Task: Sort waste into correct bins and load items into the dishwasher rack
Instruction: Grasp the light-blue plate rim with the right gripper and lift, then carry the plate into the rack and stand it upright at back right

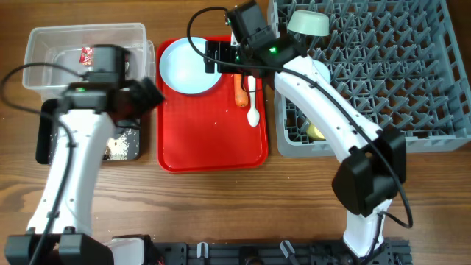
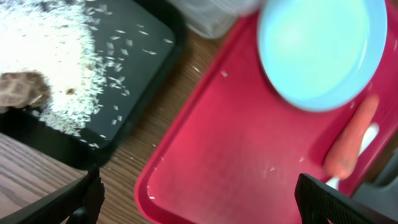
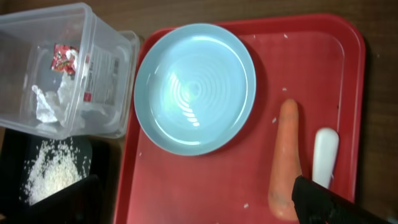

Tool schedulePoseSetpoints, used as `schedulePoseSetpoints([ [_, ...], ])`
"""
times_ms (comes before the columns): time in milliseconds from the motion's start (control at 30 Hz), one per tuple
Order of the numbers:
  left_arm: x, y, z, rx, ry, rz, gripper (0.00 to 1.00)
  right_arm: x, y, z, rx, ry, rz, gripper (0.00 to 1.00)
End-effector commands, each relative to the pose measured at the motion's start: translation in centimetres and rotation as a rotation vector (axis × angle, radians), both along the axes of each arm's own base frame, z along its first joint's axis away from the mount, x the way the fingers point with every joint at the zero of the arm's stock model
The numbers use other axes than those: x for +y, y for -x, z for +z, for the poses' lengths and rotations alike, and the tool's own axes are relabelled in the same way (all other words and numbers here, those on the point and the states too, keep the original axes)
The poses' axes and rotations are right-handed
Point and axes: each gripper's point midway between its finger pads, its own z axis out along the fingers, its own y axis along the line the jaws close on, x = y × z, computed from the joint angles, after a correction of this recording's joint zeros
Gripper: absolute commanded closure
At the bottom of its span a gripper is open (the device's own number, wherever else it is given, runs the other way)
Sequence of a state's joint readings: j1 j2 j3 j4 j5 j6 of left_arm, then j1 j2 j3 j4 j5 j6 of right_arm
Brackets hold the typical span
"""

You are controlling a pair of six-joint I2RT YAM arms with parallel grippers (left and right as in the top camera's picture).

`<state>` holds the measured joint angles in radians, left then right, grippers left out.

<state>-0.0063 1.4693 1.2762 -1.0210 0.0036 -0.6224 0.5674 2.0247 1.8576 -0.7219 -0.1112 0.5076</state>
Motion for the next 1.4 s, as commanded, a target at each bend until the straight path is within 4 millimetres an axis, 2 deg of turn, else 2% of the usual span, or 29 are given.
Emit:
schedulePoseSetpoints([
  [0, 4.9, 0.3, 0.1, -0.011, 0.097, 0.152, 0.0, 0.7, -1.3, -0.2, -0.046, -0.001, -0.015, 0.12],
  [67, 7.6, 1.0, 0.1, -0.006, 0.1, 0.238, 0.0, 0.4, -2.6, -2.1, -0.029, -0.001, -0.119, 0.2],
  [133, 8.9, 1.3, 0.0, -0.007, 0.1, 0.279, 0.0, 0.8, -3.3, -4.5, 0.005, -0.007, -0.152, 0.3],
  [167, 9.1, 1.4, 0.0, -0.007, 0.1, 0.286, 0.0, 0.9, -3.4, -5.3, 0.022, -0.013, -0.164, 0.38],
  [200, 9.3, 1.4, 0.0, -0.008, 0.1, 0.29, 0.0, 1.2, -3.6, -6.8, 0.039, -0.011, -0.165, 0.49],
  [267, 9.3, 1.4, 0.0, -0.007, 0.1, 0.29, 0.0, 1.5, -3.9, -9.5, 0.071, -0.006, -0.185, 0.59],
  [400, 9.3, 1.4, 0.0, -0.007, 0.1, 0.29, 0.0, 1.6, -3.8, -14.6, 0.144, 0.018, -0.219, 0.61],
  [500, 9.3, 1.4, 0.0, -0.007, 0.1, 0.29, 0.0, 1.8, -3.5, -16.8, 0.169, 0.04, -0.215, 0.64],
  [600, 9.3, 1.4, 0.0, -0.007, 0.1, 0.29, 0.0, 1.8, -2.8, -19.0, 0.199, 0.068, -0.205, 0.73],
  [633, 9.3, 1.4, 0.0, -0.007, 0.1, 0.29, 0.0, 1.7, -2.4, -19.6, 0.216, 0.082, -0.2, 0.78],
  [667, 9.3, 1.4, 0.0, -0.007, 0.1, 0.29, 0.0, 1.5, -2.1, -19.9, 0.23, 0.093, -0.2, 0.89],
  [700, 9.3, 1.4, 0.0, -0.008, 0.1, 0.29, 0.0, 1.4, -1.8, -20.0, 0.242, 0.1, -0.195, 0.96],
  [767, 9.3, 1.4, 0.0, -0.007, 0.1, 0.29, 0.0, 2.2, -1.0, -19.9, 0.261, 0.088, -0.105, 0.96],
  [833, 9.3, 1.4, 0.0, -0.007, 0.1, 0.29, 0.0, 1.8, -0.6, -19.7, 0.282, 0.095, -0.103, 0.96],
  [900, 9.3, 1.4, 0.0, -0.007, 0.1, 0.29, 0.0, 1.3, -0.3, -18.2, 0.281, 0.105, -0.088, 0.96],
  [1000, 9.3, 1.4, 0.0, -0.007, 0.1, 0.29, 0.0, 0.4, -0.3, -14.4, 0.224, 0.133, -0.009, 0.96],
  [1033, 9.3, 1.4, 0.0, -0.007, 0.1, 0.29, 0.0, -0.3, 0.0, -12.4, 0.202, 0.151, 0.021, 0.96],
  [1133, 9.3, 1.4, 0.0, -0.007, 0.1, 0.29, 0.0, -3.2, 0.6, -9.0, 0.184, 0.216, -0.001, 0.96],
  [1200, 9.3, 1.4, 0.0, -0.007, 0.1, 0.29, 0.0, -5.2, 1.0, -6.0, 0.158, 0.232, -0.014, 0.96],
  [1300, 9.3, 1.4, 0.0, -0.007, 0.1, 0.29, 0.0, -6.8, 1.4, -1.9, 0.074, 0.273, -0.013, 0.96],
  [1367, 9.3, 1.4, 0.0, -0.007, 0.1, 0.29, 0.0, -9.7, 1.7, 0.6, 0.016, 0.371, -0.086, 0.96],
])
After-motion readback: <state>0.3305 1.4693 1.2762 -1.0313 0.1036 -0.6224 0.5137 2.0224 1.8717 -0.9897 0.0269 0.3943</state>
